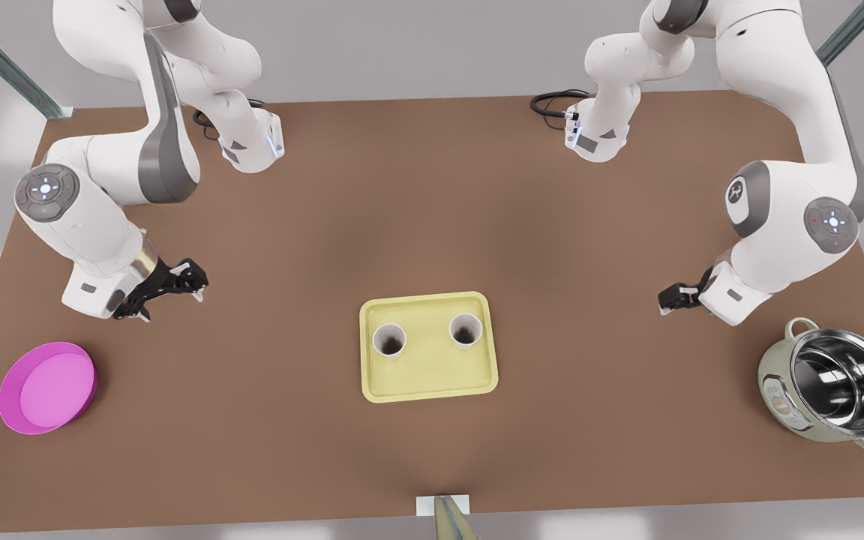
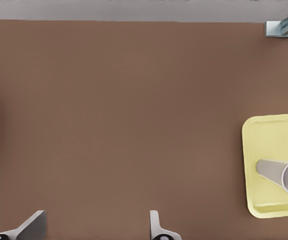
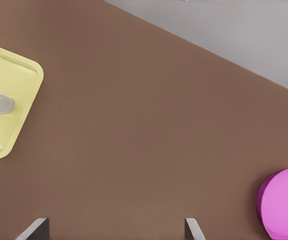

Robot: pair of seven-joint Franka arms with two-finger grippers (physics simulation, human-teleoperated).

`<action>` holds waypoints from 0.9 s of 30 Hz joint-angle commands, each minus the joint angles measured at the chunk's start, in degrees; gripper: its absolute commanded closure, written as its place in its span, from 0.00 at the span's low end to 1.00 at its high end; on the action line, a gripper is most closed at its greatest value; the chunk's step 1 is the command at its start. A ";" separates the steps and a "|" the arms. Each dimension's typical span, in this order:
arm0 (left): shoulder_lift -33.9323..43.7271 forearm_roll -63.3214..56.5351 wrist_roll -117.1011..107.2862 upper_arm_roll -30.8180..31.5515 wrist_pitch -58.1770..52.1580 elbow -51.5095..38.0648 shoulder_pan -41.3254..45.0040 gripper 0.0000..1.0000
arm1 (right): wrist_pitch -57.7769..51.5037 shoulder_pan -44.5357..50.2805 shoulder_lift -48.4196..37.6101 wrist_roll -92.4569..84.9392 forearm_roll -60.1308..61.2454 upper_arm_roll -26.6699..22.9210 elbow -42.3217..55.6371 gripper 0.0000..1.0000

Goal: Use the left arm to pick up the white IKEA cup from the tray and place it on the middle-left position; use the right arm to pick up the white IKEA cup from the tray and place it on the middle-right position

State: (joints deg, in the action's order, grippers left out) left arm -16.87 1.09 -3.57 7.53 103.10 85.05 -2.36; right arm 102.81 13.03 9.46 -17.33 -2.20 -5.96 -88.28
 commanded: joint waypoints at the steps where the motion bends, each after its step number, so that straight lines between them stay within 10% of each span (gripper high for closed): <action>1: 0.08 -0.03 0.23 0.03 1.40 0.47 0.08 0.00 | 0.55 0.06 -0.06 -9.57 0.00 -0.02 0.04 0.00; 9: -16.43 -2.84 -39.04 0.12 1.40 -15.16 25.91 0.03 | -5.52 14.29 10.48 31.27 0.35 1.83 11.20 0.00; 27: -31.21 -7.59 -44.68 -1.64 14.59 -15.71 32.42 0.02 | 15.22 19.40 32.37 44.14 14.16 1.92 18.85 0.00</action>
State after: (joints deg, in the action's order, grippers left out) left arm -47.85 -5.95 -34.69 5.90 115.78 69.24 30.03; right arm 114.90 31.69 41.68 10.68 12.70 -3.43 -69.46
